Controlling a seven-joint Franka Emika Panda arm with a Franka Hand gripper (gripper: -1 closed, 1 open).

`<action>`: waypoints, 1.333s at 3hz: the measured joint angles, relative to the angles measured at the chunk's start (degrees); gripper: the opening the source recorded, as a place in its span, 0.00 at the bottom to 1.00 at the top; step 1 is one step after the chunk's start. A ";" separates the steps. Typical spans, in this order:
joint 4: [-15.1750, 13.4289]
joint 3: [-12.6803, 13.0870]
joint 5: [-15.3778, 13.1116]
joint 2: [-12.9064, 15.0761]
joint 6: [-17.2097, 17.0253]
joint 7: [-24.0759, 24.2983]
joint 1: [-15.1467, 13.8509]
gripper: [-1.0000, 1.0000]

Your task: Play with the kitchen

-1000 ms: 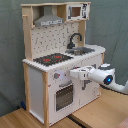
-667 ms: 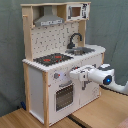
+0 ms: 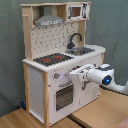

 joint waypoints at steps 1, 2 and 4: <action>0.00 0.00 0.00 0.04 -0.12 0.05 -0.02 1.00; -0.20 0.00 0.00 0.20 -1.18 4.52 0.39 1.00; -0.28 0.45 0.00 0.31 -3.64 15.15 2.56 1.00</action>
